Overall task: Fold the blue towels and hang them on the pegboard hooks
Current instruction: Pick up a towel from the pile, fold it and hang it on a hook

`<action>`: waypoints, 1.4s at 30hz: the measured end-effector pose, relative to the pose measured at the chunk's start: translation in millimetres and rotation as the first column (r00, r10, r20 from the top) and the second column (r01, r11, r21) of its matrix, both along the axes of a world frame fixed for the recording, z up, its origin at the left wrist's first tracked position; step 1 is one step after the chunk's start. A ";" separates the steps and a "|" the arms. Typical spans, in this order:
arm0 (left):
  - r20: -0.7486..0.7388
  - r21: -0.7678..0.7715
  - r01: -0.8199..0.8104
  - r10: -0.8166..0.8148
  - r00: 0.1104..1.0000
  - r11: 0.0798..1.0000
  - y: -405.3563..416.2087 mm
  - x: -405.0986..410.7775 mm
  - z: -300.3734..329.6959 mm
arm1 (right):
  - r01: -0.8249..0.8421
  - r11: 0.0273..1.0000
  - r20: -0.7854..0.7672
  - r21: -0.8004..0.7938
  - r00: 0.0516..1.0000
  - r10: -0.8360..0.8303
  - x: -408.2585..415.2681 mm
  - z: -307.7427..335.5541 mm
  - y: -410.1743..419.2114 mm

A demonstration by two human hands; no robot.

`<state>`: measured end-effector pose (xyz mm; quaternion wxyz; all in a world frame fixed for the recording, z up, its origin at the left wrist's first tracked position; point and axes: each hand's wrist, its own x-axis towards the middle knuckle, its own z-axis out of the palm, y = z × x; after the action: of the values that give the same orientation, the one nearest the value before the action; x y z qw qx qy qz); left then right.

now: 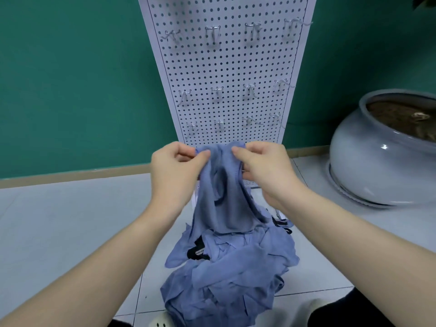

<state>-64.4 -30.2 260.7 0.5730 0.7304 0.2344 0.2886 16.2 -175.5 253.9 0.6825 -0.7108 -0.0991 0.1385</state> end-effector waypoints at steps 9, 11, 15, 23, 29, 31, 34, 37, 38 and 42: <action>0.037 0.070 0.104 -0.107 0.994 0.992 -19.4 -10.4 -4.8 | -0.107 0.994 0.218 -0.001 0.970 0.104 -29.5 2.6 2.4; 0.064 0.064 0.132 -0.136 0.989 0.989 -19.9 -11.5 -5.1 | -0.107 0.994 0.217 0.013 0.971 0.101 -29.3 2.4 1.1; 0.128 0.103 0.247 -0.259 0.957 0.964 -22.7 -12.4 -4.9 | -0.094 0.995 0.260 0.034 0.962 0.082 -25.7 8.6 -3.0; 0.131 0.369 0.218 -0.283 0.950 0.904 -12.5 -9.0 -0.2 | -0.135 0.989 0.293 0.065 0.950 0.111 -19.4 15.0 -6.9; -0.026 0.324 0.374 -0.387 0.922 0.869 3.2 -6.6 3.0 | -0.246 0.969 0.355 -0.002 0.906 0.230 -22.5 15.3 -6.6; -0.176 0.280 0.486 -0.453 0.874 0.828 13.8 -5.8 5.0 | -0.217 0.975 0.360 -0.044 0.907 0.218 -18.2 16.0 -7.6; -0.406 0.243 0.617 -0.500 0.765 0.748 34.5 -8.4 6.5 | -0.146 0.979 0.375 -0.139 0.908 0.188 -9.2 17.9 -12.1; -0.435 0.267 0.586 -0.447 0.782 0.765 48.4 -14.3 11.0 | -0.083 0.974 0.377 -0.209 0.912 0.159 3.4 14.3 -17.7; -0.399 0.283 0.544 -0.419 0.816 0.790 50.1 -15.7 12.3 | -0.071 0.973 0.381 -0.220 0.912 0.153 6.7 12.7 -19.0; -0.233 0.253 0.438 -0.385 0.893 0.863 47.7 -14.7 12.7 | -0.036 0.978 0.414 -0.207 0.902 0.121 13.2 5.8 -18.5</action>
<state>-79.1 17.5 273.4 0.4817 0.8639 0.0753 0.1263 29.5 -194.0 259.7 0.5658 -0.7824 -0.2597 0.0170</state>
